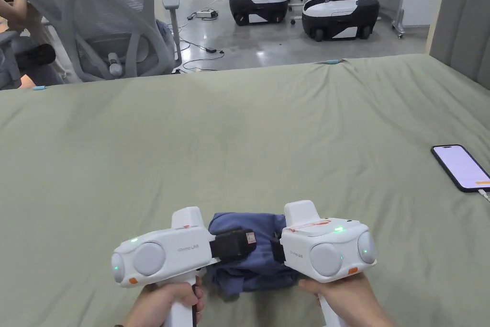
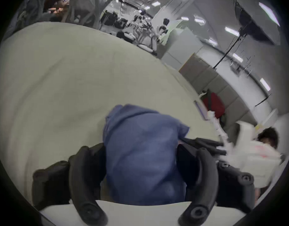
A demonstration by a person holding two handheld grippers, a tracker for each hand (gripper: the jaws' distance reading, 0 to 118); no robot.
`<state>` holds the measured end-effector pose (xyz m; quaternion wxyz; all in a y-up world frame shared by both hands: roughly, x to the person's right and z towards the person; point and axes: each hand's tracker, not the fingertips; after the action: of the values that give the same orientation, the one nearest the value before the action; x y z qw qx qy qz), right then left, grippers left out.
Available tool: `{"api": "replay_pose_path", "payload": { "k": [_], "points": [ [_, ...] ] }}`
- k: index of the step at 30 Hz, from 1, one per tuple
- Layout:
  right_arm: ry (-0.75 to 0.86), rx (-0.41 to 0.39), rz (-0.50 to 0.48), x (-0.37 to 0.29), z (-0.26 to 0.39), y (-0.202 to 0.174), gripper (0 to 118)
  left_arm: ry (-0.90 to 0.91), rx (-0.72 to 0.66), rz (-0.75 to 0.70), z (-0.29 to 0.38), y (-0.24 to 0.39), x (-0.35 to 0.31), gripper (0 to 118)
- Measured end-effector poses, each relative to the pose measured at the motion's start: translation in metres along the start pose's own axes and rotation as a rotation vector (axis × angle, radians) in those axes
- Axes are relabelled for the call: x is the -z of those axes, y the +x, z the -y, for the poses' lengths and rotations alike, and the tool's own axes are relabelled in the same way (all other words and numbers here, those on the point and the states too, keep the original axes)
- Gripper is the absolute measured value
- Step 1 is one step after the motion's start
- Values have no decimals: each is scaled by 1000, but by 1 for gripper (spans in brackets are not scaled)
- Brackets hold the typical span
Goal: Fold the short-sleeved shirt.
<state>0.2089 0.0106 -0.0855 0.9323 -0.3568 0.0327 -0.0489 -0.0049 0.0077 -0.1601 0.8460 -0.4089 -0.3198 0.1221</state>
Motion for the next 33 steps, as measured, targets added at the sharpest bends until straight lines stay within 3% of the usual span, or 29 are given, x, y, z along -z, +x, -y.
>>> {"api": "replay_pose_path", "payload": {
  "k": [1,4,5,7,12,15,20,23,31,33],
  "points": [
    [-1,-2,1,0,0,0,0,-1,44,-1,2,2,7,84],
    [4,0,2,0,0,0,0,16,-13,41,-2,-2,-1,78],
    [6,-2,2,-1,0,0,0,9,-12,71,-3,-4,-6,64],
    [12,-9,2,-3,0,-4,0,5,26,101,-4,-6,-12,51],
    [16,4,17,-8,-9,-24,0,-6,-9,140,-15,-26,-24,48],
    [28,4,-34,-9,-20,-47,0,6,5,148,-27,-54,-46,48],
    [96,-87,-56,-6,-47,-121,0,67,2,108,-56,-150,-116,47],
    [126,-99,-148,7,-63,-172,0,78,-3,68,-72,-222,-163,47],
    [159,-236,-336,70,-86,-322,0,143,-26,-28,-92,-415,-293,47],
    [141,-278,-345,86,-90,-351,0,156,-45,-69,-94,-466,-315,47]
  ]
}}
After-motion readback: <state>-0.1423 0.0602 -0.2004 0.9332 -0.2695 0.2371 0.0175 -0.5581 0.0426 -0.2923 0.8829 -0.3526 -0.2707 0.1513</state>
